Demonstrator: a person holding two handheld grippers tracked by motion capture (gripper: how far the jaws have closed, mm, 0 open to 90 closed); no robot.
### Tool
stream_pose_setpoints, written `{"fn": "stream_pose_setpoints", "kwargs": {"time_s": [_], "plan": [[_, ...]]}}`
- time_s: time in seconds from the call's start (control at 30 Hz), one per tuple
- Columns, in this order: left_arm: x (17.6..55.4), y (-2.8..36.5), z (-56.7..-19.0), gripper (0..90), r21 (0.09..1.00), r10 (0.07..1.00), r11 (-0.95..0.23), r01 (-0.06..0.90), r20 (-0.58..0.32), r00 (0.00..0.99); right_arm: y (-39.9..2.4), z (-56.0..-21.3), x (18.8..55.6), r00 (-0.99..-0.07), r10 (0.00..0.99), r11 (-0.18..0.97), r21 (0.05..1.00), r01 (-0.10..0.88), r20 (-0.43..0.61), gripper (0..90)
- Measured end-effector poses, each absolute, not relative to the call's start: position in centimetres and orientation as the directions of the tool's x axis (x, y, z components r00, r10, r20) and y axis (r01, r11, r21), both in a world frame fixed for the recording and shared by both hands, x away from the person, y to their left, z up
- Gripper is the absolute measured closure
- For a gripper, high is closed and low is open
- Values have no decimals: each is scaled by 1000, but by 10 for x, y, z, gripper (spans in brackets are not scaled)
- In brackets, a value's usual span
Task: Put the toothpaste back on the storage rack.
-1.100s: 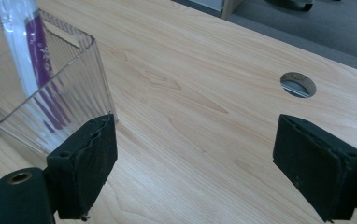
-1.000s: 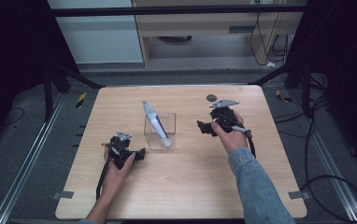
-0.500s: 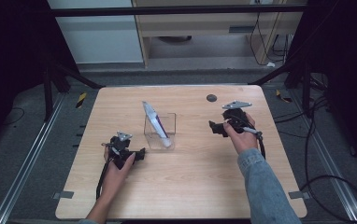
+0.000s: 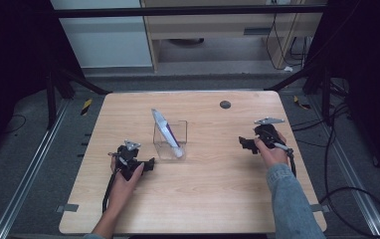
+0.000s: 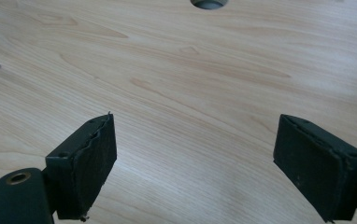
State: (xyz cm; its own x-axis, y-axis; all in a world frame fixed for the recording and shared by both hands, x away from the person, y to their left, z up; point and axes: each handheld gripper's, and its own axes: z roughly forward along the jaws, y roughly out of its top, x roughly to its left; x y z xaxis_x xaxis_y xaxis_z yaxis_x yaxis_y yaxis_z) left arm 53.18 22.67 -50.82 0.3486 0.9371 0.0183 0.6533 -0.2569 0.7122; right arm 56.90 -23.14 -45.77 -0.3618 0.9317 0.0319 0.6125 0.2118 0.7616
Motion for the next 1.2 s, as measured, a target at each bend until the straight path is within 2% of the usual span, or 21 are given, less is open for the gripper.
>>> {"fn": "stream_pose_setpoints", "kwargs": {"time_s": [0.63,1.0,1.2], "plan": [[532,227,-508,0,712,937,-257,653,18,349,-256,-484,566,-320,947,201,738,645,21,127],[532,227,-508,0,713,937,-257,653,18,349,-270,-503,569,-226,972,107,728,677,67,132],[532,227,-508,0,712,937,-257,653,18,349,-270,-506,572,-210,975,93,731,676,70,120]]}}
